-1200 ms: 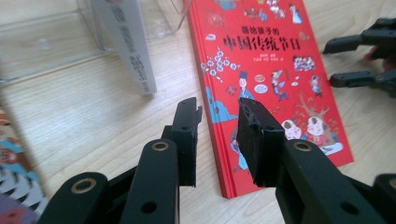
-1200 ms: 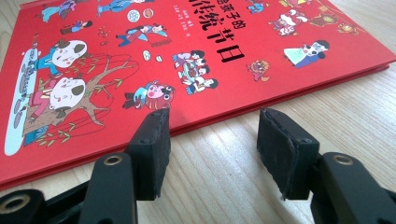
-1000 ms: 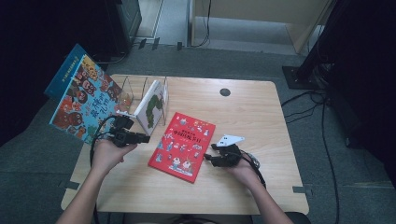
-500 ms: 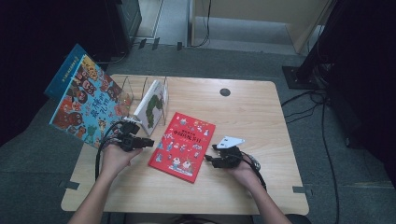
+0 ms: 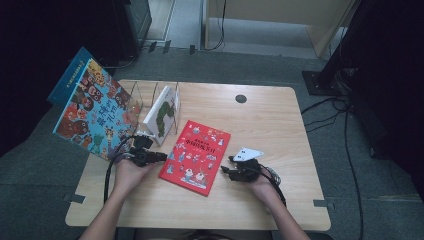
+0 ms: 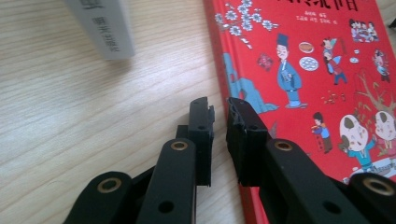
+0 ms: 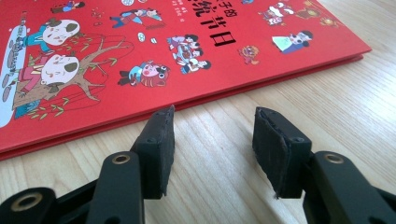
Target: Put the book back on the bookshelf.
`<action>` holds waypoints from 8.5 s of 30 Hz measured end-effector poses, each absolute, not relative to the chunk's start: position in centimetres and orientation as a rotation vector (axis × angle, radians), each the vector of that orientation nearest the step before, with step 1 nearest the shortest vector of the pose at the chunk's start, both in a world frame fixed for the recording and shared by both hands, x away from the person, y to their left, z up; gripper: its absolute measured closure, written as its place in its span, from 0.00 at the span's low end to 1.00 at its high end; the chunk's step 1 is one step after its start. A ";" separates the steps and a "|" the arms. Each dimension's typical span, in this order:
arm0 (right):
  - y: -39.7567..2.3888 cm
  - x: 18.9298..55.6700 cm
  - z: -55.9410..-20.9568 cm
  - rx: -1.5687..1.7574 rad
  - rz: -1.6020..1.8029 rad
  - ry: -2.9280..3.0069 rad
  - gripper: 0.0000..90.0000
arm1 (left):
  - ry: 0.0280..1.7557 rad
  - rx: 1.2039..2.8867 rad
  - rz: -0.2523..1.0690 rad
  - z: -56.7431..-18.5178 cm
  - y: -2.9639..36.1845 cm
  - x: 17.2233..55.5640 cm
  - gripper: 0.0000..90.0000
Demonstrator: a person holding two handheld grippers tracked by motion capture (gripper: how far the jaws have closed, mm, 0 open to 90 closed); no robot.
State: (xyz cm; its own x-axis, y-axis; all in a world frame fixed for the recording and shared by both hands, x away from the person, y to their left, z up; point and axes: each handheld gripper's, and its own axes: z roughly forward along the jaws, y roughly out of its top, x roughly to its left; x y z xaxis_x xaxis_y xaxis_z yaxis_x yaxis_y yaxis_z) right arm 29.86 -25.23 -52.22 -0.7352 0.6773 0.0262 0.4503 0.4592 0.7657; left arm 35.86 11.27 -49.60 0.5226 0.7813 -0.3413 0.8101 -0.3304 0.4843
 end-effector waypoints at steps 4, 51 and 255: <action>-25.5 29.6 -52.2 0.967 1.148 2.429 0.59 | 1.296 2.141 -0.071 -49.6 11.2 35.8 0.91; -29.8 28.0 -50.8 1.221 1.136 2.348 0.67 | 1.183 2.102 -0.058 -50.1 5.9 32.8 0.64; -24.5 36.8 -34.7 1.787 1.144 2.685 0.98 | 1.053 2.077 -0.169 -46.8 2.4 34.5 0.33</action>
State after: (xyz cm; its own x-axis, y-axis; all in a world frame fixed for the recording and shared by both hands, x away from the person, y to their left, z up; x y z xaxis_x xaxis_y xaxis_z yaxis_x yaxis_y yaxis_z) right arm 36.79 -24.47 -34.66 -0.4263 0.7109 0.5594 0.8959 0.2463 0.3697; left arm 34.49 2.38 -46.77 0.6468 0.6269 -0.4344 0.7312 -0.3476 0.5870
